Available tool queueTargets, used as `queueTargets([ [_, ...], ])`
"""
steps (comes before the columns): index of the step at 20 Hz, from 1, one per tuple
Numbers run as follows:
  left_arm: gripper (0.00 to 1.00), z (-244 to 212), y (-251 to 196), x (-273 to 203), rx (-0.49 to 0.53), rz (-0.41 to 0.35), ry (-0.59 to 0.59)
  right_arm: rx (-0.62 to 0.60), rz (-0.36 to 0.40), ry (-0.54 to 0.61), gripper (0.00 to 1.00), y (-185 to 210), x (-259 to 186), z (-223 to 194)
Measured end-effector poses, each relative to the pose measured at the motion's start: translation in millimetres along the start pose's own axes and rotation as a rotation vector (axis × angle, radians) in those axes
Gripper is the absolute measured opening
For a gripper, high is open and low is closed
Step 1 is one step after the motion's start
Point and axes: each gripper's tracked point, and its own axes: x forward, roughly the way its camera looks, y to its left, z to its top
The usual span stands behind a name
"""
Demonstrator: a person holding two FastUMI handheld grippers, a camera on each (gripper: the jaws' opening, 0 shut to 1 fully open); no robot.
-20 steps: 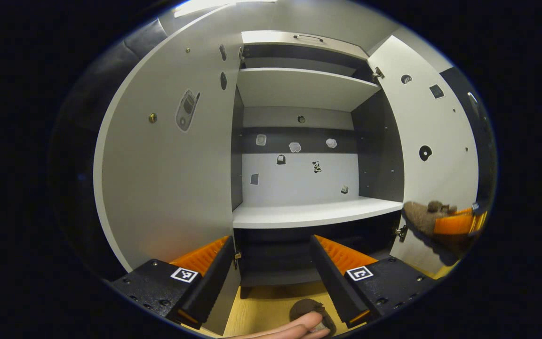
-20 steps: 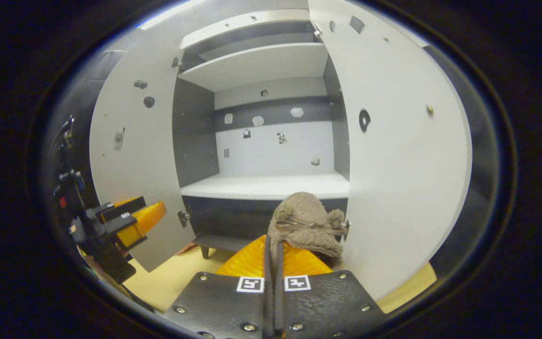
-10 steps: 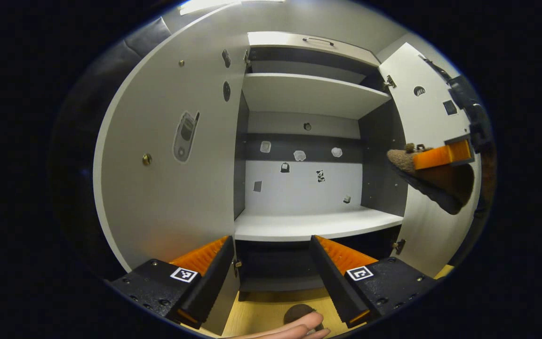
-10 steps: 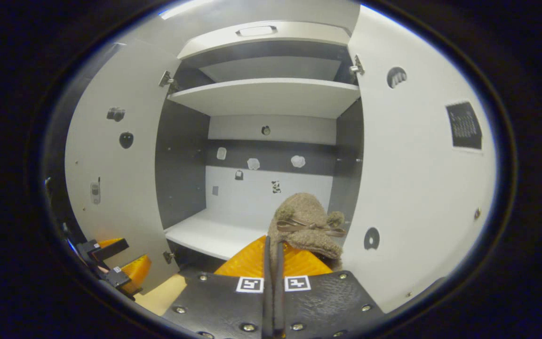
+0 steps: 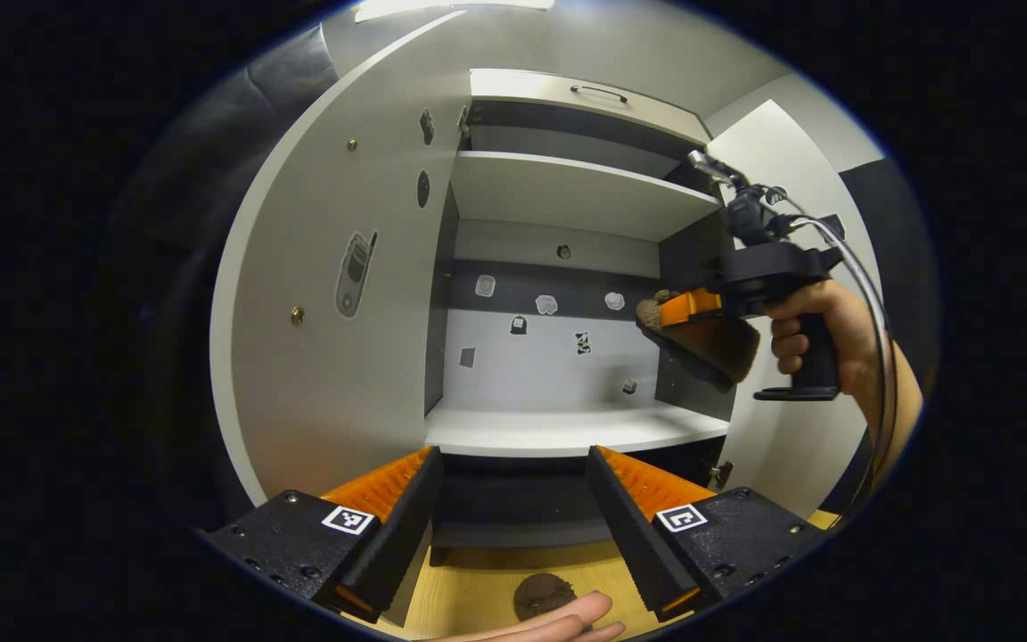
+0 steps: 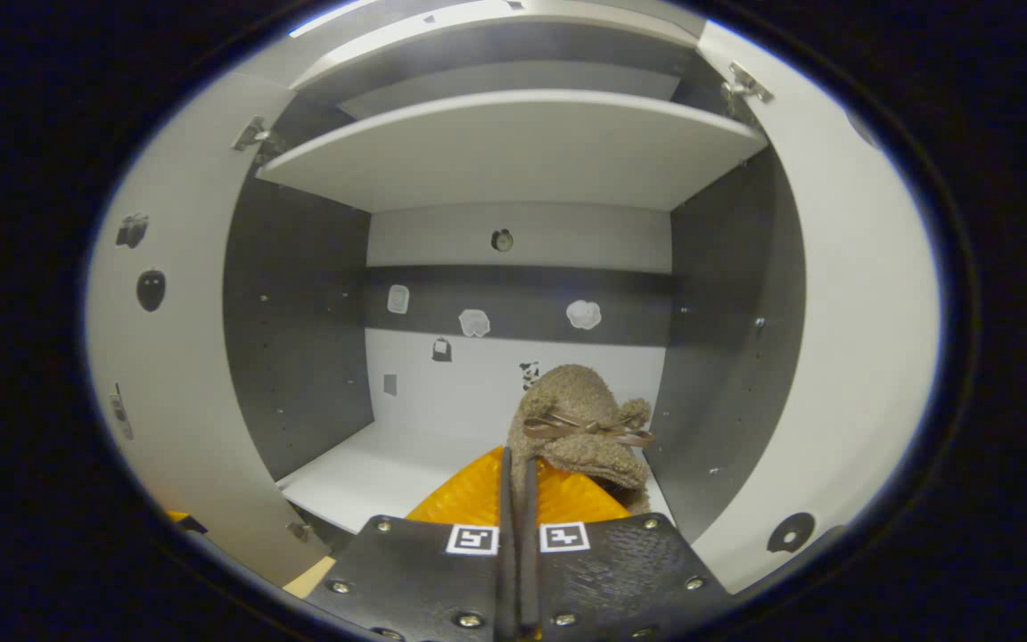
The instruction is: Grab one shoe with the right hand and put it into the shoe cabinet, grab the other shoe with the left hand and put it into the shoe cabinet; then close the right door with the right hand and the left door with the left hand.
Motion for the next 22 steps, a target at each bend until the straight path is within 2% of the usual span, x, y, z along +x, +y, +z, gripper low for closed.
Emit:
queueTargets([
  [4,0.99,-9,2,-5,0.015,-0.008,0.017,0.048,0.034,0.084,0.03,1,52,-37],
  [6,0.99,-10,3,-5,0.01,-0.008,0.022,0.096,0.031,0.087,0.03,0,74,-43],
  [9,0.99,-23,1,-6,-0.004,-0.019,0.07,0.08,0.032,0.079,0.04,-8,96,-49],
  [11,0.99,-29,0,-5,-0.013,-0.022,0.095,0.075,0.01,0.089,0.11,-16,102,-54],
  [13,1.0,-35,-2,-5,-0.024,-0.026,0.111,0.138,0.022,0.107,0.15,-12,100,-58],
  [16,1.0,-41,0,-5,-0.033,-0.015,0.124,0.218,0.041,0.107,0.86,-9,96,-57],
  [17,1.0,-44,0,-5,-0.034,-0.012,0.133,0.196,0.03,0.09,0.93,-13,90,-53],
  [18,1.0,-46,1,-5,-0.034,-0.01,0.136,0.164,0.028,0.059,0.86,-13,85,-46],
  [19,1.0,-49,2,-4,-0.032,-0.006,0.141,0.134,0.015,0.033,0.86,-15,78,-38],
  [20,1.0,-51,3,-3,-0.027,0.001,0.144,0.12,0.02,0.02,0.94,-13,69,-35],
  [21,1.0,-55,5,-4,-0.021,0.011,0.148,0.124,0.026,0.017,0.94,-9,58,-33],
  [22,1.0,-58,7,-4,-0.014,0.02,0.148,0.126,0.03,0.007,1.0,-6,46,-30],
])
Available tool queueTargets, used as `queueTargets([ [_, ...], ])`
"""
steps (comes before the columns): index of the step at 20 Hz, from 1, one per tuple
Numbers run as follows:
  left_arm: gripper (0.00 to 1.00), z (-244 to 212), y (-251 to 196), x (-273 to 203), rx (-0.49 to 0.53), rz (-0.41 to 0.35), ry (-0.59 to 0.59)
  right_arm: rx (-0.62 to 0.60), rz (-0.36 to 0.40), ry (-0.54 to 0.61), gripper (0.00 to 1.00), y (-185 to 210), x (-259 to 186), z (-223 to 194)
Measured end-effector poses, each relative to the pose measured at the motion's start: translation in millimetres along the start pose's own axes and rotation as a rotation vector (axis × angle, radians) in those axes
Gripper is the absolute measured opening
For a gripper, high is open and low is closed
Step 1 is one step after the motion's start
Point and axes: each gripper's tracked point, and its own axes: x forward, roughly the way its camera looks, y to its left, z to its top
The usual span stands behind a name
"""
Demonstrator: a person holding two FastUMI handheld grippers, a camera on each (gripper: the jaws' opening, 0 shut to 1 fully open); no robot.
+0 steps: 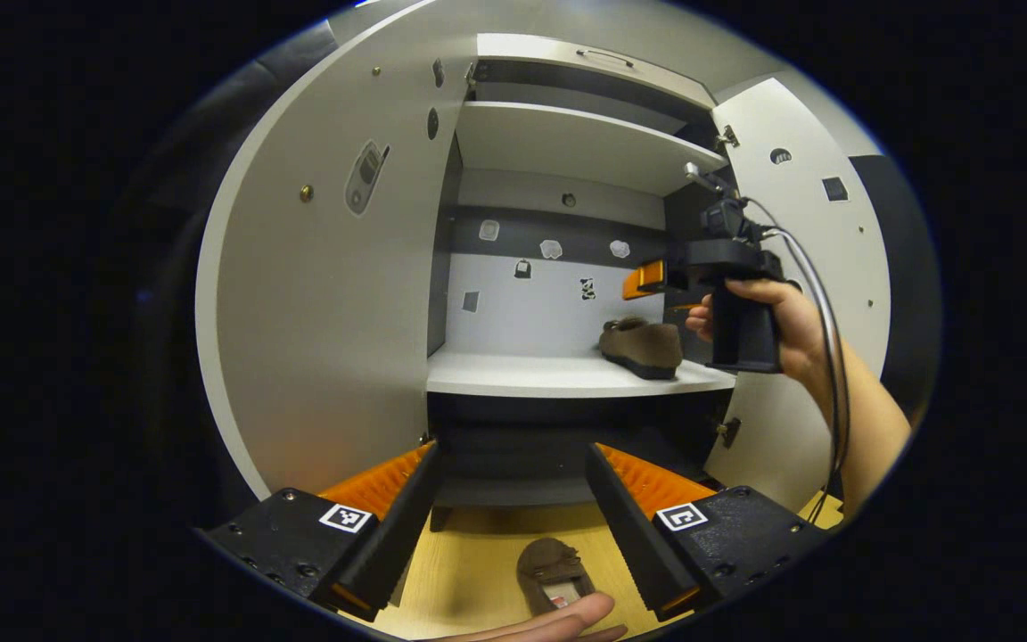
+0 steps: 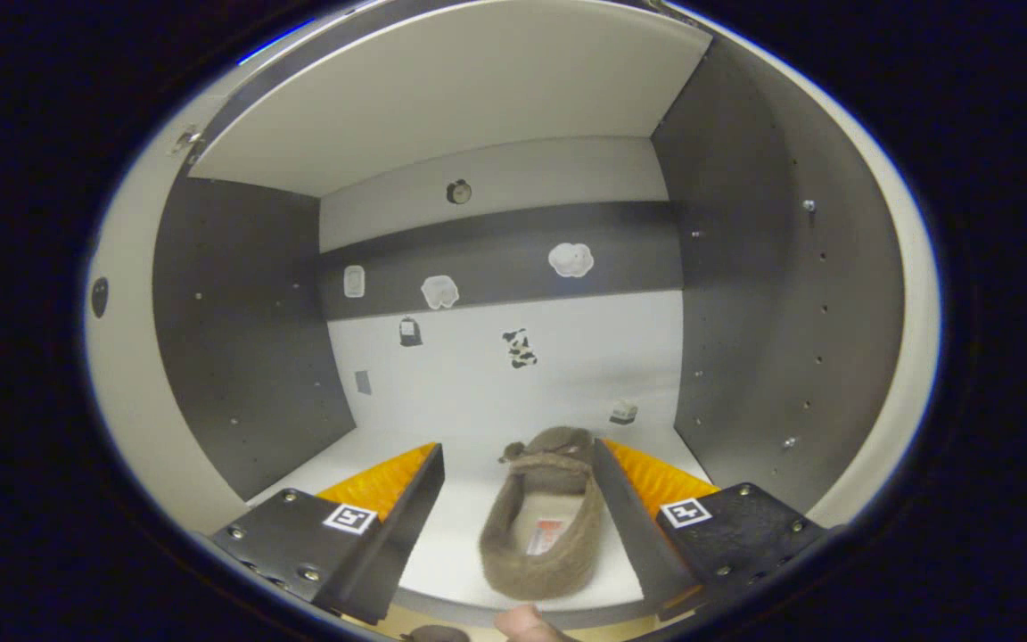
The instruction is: Grab one shoe with the right hand and put it into the shoe cabinet, grab the other shoe with the left hand and put it into the shoe cabinet; then close the right door with the right hand and the left door with the left hand.
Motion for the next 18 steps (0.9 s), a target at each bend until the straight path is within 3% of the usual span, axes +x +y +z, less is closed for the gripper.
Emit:
queueTargets([
  [1,1.0,-4,2,2,0.002,0.009,0.001,-0.011,0.008,-0.009,0.96,3,-12,1],
  [6,1.0,-48,9,15,0.009,0.028,0.082,-0.035,0.047,-0.101,1.0,18,-85,6],
  [8,1.0,-79,7,23,0.017,0.037,0.162,-0.065,0.018,-0.152,0.96,16,-112,8],
  [11,1.0,-129,8,34,0.03,0.042,0.262,-0.164,-0.059,-0.229,1.0,12,-148,12],
  [18,0.99,-232,-5,29,0.017,0.023,0.481,-0.153,-0.041,-0.293,1.0,31,-188,3],
])
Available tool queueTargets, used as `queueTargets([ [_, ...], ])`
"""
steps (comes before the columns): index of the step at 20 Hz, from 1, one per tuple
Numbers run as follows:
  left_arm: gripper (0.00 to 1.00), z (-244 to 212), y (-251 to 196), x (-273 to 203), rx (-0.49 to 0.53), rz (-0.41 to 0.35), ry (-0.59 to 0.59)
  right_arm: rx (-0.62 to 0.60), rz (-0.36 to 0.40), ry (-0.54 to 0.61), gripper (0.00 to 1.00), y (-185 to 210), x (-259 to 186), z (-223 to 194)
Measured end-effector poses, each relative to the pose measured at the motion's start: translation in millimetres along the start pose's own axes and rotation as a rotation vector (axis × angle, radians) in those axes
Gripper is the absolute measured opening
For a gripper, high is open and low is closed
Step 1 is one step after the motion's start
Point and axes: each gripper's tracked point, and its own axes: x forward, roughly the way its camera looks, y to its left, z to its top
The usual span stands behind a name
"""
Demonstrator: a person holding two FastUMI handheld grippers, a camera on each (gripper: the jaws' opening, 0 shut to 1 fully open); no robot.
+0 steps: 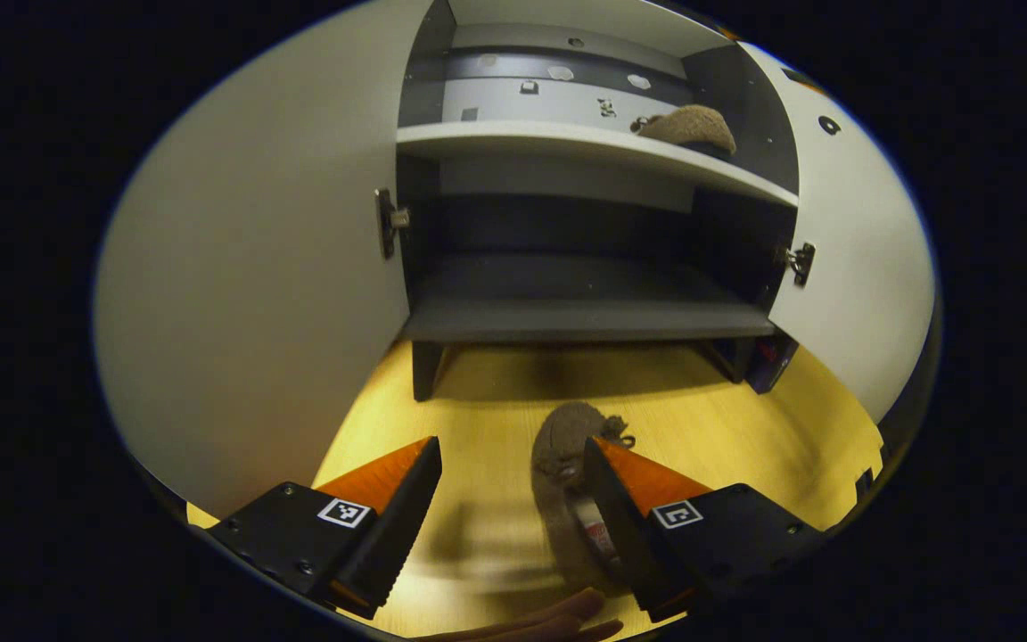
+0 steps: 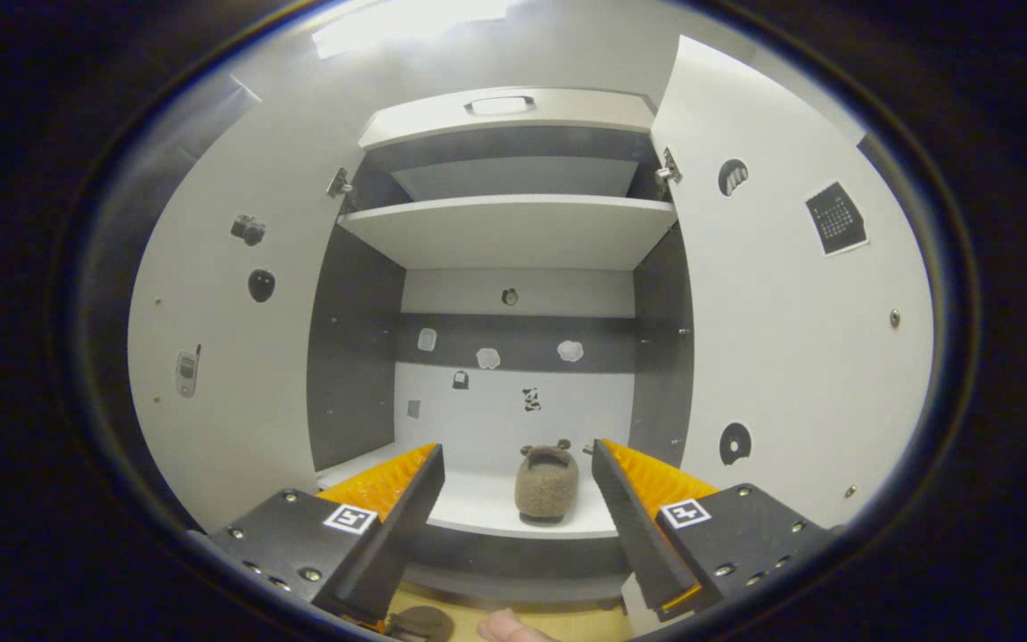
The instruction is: Grab one shoe with the right hand and put it into the shoe cabinet, grab the other shoe with the left hand and put it into the shoe cabinet; then close the right door with the right hand and the left door with the left hand.
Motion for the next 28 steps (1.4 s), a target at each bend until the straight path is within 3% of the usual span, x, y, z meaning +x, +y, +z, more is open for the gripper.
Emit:
queueTargets([
  [2,0.98,-17,-7,7,0.014,-0.007,0.04,-0.001,-0.021,0.002,0.99,-3,0,-4],
  [5,0.98,-41,-5,16,0.047,0.015,0.116,0.04,0.006,0.007,1.0,0,4,-12],
  [10,0.97,-70,-6,41,0.028,0.02,0.215,0.059,-0.002,0.043,1.0,-10,11,-28],
  [12,0.95,-63,-10,44,0.057,-0.011,0.164,0.058,-0.023,0.047,1.0,-15,11,-29],
  [14,0.88,-69,-21,46,0.095,-0.067,0.182,0.054,-0.034,0.063,1.0,-19,7,-35],
  [15,0.64,-67,-33,44,0.081,-0.116,0.174,0.051,-0.04,0.074,0.99,-20,4,-37],
  [17,0.18,-68,-23,46,0.103,-0.069,0.179,0.056,-0.044,0.082,0.99,-20,-2,-38],
  [18,0.07,-66,-21,44,0.111,-0.066,0.174,0.059,-0.037,0.079,0.99,-19,-5,-37],
  [20,0.02,-56,-23,37,0.095,-0.064,0.148,0.061,-0.032,0.079,0.99,-19,-12,-36],
  [28,0.01,30,-30,-12,0.048,-0.114,-0.075,0.058,-0.029,0.069,0.99,-24,-37,-34],
])
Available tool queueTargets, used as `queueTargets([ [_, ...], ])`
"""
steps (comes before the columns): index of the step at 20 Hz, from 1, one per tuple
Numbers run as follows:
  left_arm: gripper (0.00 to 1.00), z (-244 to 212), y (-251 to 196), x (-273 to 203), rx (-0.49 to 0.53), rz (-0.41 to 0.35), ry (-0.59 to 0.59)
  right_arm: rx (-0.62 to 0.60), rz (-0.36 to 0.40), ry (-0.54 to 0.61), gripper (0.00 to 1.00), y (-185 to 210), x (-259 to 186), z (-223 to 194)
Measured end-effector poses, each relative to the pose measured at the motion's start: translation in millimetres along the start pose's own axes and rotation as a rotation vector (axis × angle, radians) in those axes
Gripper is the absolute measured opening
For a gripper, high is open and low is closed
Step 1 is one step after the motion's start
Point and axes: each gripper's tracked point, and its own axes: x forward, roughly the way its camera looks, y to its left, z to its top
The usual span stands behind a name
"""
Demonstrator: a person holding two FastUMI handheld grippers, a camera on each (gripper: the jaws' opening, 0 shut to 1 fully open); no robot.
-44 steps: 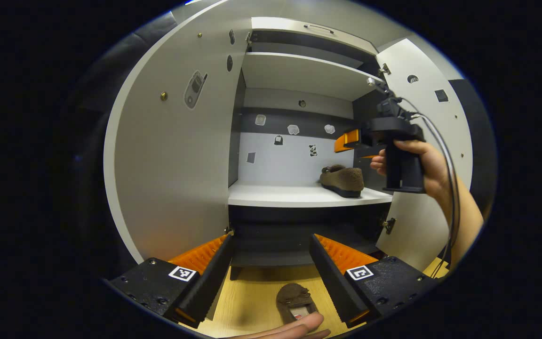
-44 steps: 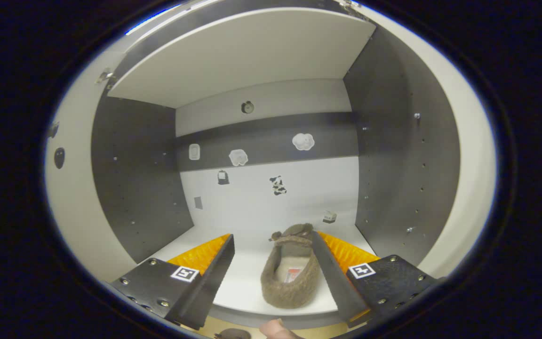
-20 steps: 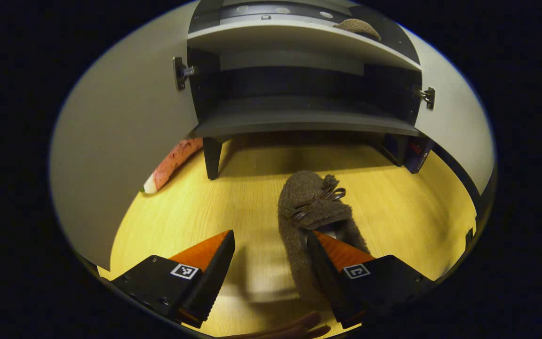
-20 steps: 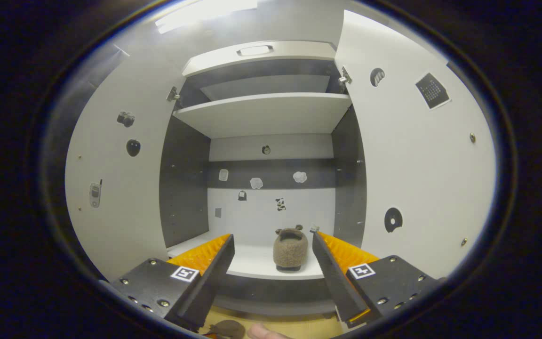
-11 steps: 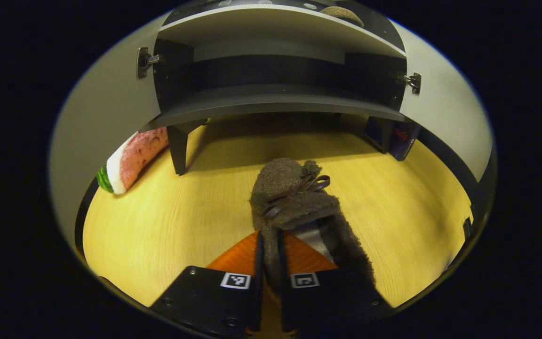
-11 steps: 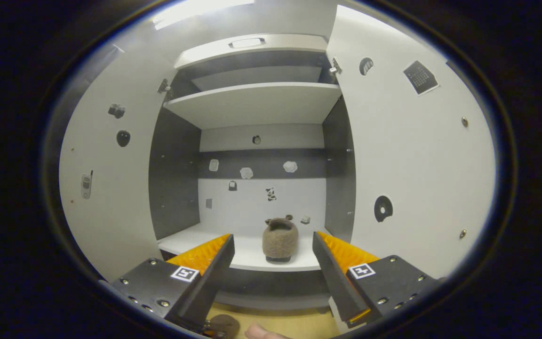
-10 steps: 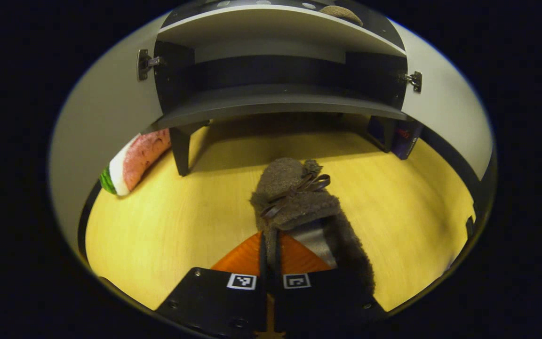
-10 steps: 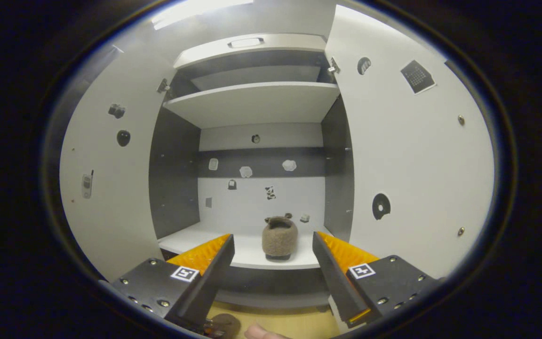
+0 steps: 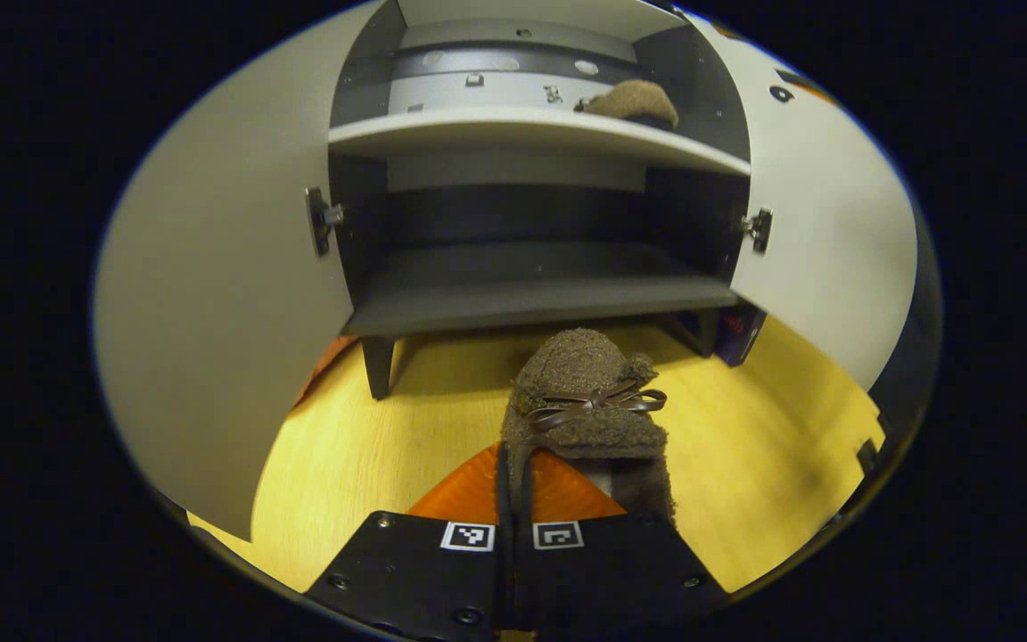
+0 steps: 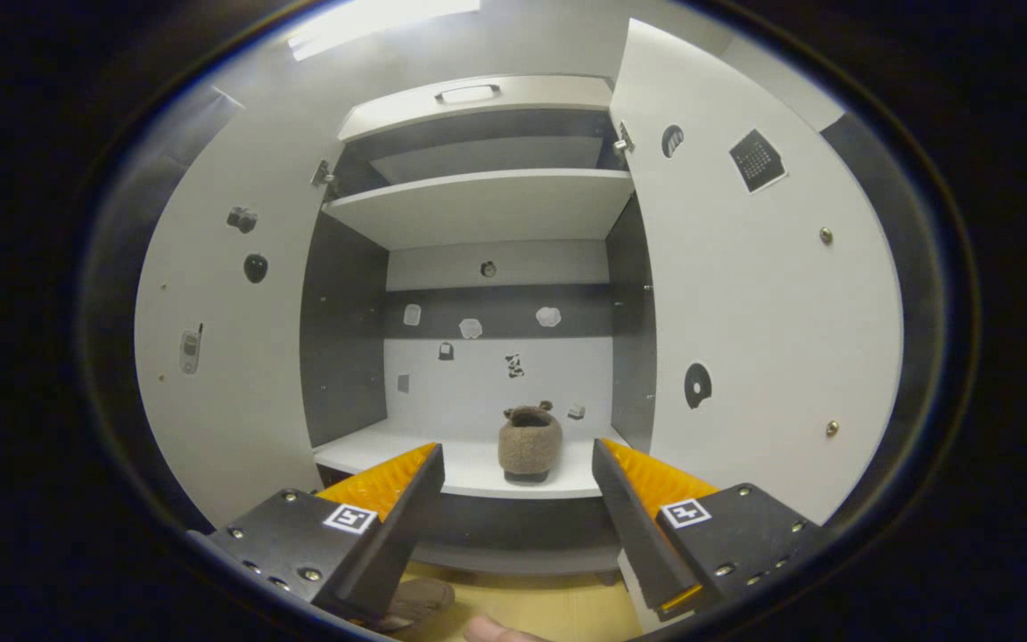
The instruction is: Grab one shoe with the right hand and put it into the shoe cabinet, grab the other shoe with the left hand and put it into the shoe cabinet; then close the right door with the right hand and the left door with the left hand.
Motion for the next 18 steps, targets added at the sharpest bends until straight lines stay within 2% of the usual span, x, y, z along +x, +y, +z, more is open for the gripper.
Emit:
queueTargets([
  [2,0.01,30,-1,-11,-0.011,0.002,-0.057,0.002,0.001,-0.005,0.99,-2,-8,2],
  [5,0.02,79,8,-25,0.037,0.054,-0.176,0.001,0.009,-0.011,0.99,-4,-16,-1],
  [9,0.01,141,5,-44,0.003,0.054,-0.288,-0.002,0.018,-0.005,0.99,-7,-27,-12],
  [15,0.02,239,10,-62,-0.034,0.118,-0.472,0.085,0.066,0.039,1.0,-10,-40,-38],
  [18,0.02,285,8,-65,-0.031,0.143,-0.536,0.126,0.051,0.041,1.0,-24,-42,-42],
])
